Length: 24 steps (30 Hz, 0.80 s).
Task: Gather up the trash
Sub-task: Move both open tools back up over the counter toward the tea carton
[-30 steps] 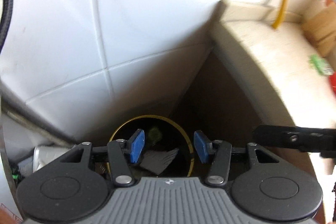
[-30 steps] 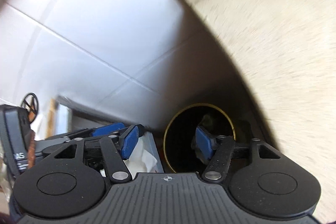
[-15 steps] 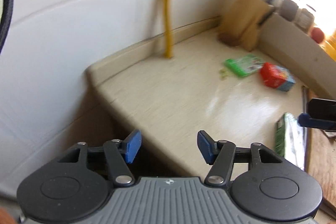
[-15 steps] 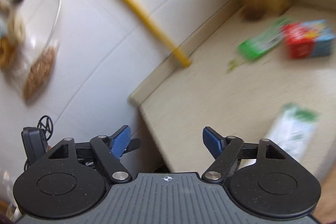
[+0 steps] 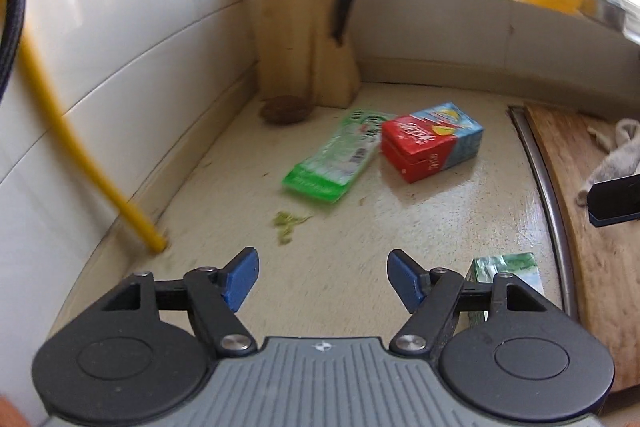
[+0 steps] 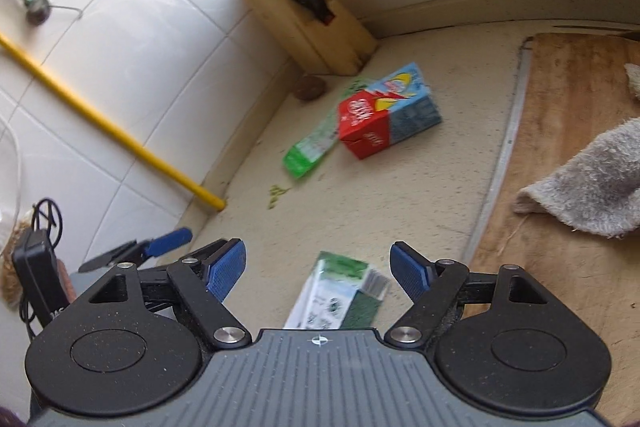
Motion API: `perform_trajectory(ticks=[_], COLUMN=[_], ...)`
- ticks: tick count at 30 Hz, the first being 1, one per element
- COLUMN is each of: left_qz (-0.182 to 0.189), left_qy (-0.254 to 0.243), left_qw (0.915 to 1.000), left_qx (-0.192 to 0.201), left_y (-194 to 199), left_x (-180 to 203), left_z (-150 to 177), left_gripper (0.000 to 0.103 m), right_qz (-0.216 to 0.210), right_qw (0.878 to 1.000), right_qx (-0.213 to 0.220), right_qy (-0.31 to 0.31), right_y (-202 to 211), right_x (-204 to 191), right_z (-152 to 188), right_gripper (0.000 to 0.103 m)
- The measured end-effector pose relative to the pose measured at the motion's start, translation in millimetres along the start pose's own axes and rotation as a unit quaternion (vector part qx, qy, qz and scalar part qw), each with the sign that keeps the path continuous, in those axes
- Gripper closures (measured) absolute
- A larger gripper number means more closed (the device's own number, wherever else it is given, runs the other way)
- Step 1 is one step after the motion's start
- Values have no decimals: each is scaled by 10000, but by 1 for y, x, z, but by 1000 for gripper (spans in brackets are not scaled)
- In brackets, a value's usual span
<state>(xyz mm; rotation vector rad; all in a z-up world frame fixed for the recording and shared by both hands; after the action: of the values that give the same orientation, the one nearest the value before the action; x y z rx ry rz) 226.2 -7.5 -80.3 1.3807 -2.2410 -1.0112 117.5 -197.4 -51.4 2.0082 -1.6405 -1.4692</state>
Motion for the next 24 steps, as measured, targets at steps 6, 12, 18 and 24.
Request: perform_trajectory(ticks=[6,12,18,24], left_qz=[431,602,665,201], left_qy=[-591,-894,-1340,-1772], left_qw=[9973,9941,9887,9837], left_qx=[-47,-158,-3,234], left_y=[-55,-106,-128,-155], left_x=[6,-5,4,4], left_z=[-40,-57,-53,-62], left_gripper=[36,36,36,35], right_qz=[351,565,726,779], right_qw=[9990,9969,9945,9933], right_qx=[172,276,187,30], right_qy=[-205,-481,-733,-851], right_y=[-5,-19,-43,-64], right_x=[16,25,38,46], right_z=[-21,-35,-50,-60], right_gripper=[18,17,17,17])
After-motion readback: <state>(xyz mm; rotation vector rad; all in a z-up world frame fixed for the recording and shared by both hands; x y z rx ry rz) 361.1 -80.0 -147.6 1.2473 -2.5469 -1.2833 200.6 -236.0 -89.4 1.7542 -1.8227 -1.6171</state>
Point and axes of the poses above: each gripper's, at about its wrist camera, not at the fingertips, and y roughly against the way its jaws point, x to its right, z to its underside, the point moved 7 cm from there along -y, roughly the way its jaws point, and after that the axes turned 2 degrees about z, right-handed, at the moved point
